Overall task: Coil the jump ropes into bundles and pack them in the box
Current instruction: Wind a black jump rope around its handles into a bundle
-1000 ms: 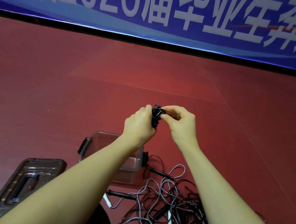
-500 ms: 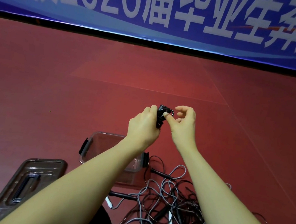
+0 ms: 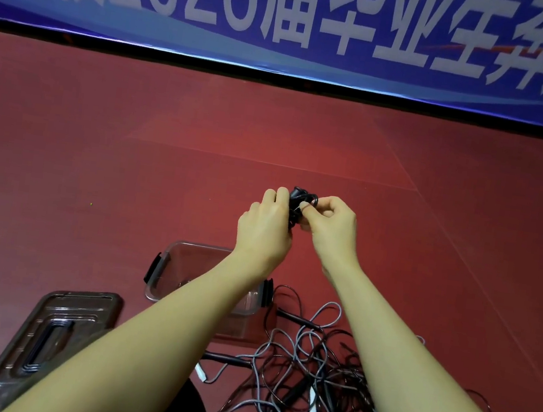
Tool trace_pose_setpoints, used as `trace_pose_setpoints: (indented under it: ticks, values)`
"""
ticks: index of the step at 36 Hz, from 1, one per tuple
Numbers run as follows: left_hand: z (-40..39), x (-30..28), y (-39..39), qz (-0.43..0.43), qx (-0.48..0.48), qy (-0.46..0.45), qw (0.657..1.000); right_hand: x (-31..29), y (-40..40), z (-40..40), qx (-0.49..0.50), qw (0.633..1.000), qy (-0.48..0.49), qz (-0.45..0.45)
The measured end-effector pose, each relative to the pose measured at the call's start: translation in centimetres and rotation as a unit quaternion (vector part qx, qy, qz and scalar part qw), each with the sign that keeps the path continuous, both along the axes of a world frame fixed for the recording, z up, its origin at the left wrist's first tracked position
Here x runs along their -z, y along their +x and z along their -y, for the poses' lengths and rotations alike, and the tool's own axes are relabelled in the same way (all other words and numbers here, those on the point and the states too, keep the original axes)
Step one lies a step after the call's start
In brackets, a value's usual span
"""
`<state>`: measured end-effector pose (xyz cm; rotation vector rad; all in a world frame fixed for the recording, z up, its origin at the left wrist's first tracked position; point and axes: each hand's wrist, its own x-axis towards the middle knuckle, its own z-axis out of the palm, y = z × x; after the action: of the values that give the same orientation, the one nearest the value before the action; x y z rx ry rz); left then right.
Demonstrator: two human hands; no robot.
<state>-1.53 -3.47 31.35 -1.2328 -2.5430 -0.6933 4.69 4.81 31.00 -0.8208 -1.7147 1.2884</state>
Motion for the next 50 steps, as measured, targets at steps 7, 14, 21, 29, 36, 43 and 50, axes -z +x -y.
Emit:
trace_pose_setpoints:
  ticks: [7,14,21,29,36,43,50]
  values:
    - [0.0,0.0,0.2,-0.001,0.016,0.003,1.000,-0.3,0.1,0.2,0.007,1.000,-0.022,-0.017]
    - [0.1,-0.3,0.2,0.044,0.072,0.007,0.996,-0.3,0.4,0.2,0.034,0.999,0.010,0.012]
    - [0.4,-0.9,-0.2,0.093,0.064,0.046,0.993,-0.9,0.5,0.5,-0.002,1.000,0.028,-0.001]
    - [0.2,-0.6,-0.1,0.033,0.092,0.017,0.995,-1.2,0.5,0.4,-0.006,1.000,0.015,-0.012]
    - [0.1,-0.3,0.5,0.043,0.099,0.056,0.993,-1.1,0.5,0.1,-0.008,1.000,-0.001,-0.003]
    - [0.0,0.0,-0.2,0.091,0.099,0.081,0.988,-1.3,1.2,0.1,-0.071,0.995,-0.046,-0.046]
    - [0.3,0.0,0.1,0.082,0.102,0.068,0.989,-1.4,1.7,0.0,-0.070,0.995,-0.057,-0.046]
